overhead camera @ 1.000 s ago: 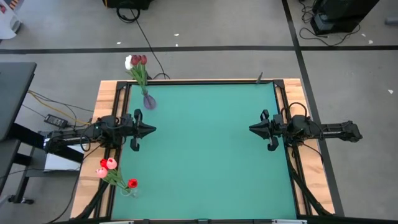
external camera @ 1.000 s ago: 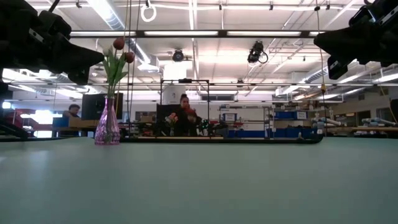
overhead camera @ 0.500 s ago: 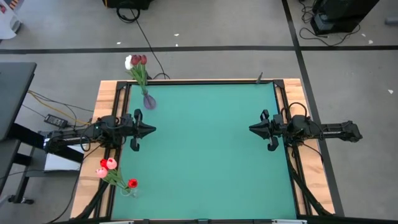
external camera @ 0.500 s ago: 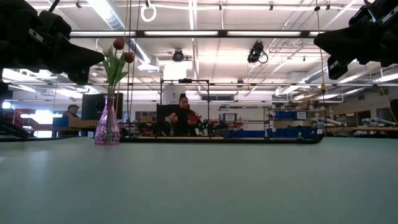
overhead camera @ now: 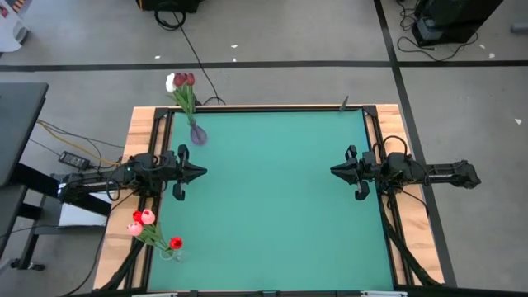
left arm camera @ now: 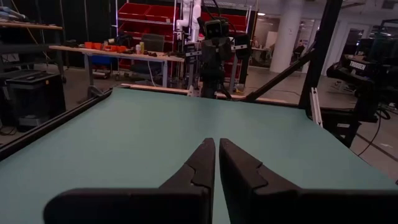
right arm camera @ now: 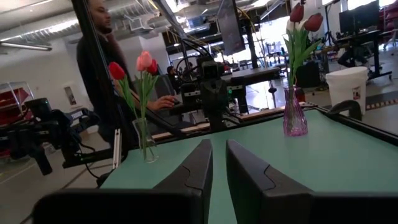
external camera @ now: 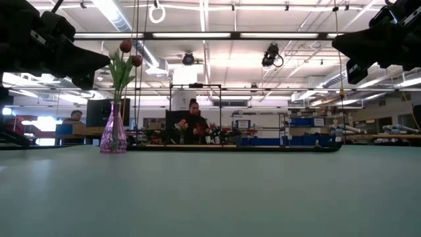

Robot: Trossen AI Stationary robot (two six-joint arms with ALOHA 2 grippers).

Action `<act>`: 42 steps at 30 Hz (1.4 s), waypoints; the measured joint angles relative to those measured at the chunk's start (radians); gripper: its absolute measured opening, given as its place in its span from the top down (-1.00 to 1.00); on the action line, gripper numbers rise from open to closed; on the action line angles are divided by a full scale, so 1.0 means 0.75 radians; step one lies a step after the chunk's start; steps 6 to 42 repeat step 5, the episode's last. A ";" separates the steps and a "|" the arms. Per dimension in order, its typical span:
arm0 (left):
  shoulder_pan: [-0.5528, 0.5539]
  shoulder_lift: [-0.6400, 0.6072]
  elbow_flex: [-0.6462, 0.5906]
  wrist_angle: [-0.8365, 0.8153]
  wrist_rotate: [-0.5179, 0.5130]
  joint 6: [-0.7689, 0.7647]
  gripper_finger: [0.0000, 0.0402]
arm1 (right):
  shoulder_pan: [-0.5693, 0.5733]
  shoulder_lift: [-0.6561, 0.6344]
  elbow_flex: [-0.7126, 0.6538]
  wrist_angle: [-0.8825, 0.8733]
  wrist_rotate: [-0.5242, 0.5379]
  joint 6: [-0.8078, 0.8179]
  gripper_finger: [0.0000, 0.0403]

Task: Sort flowers into vase by color
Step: Return to Home Position

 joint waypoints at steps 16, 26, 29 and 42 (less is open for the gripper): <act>0.000 0.000 0.000 0.000 0.000 0.000 0.85 | 0.000 0.000 0.000 0.000 0.000 0.000 0.73; 0.000 0.000 0.000 0.000 0.000 0.000 0.85 | 0.000 0.000 0.000 0.000 0.000 0.000 0.73; 0.000 0.000 0.000 0.000 0.000 0.000 0.85 | 0.000 0.000 0.000 0.000 0.000 0.000 0.73; 0.000 0.000 0.000 0.000 0.000 0.000 0.85 | 0.000 0.000 0.000 0.000 0.000 0.000 0.73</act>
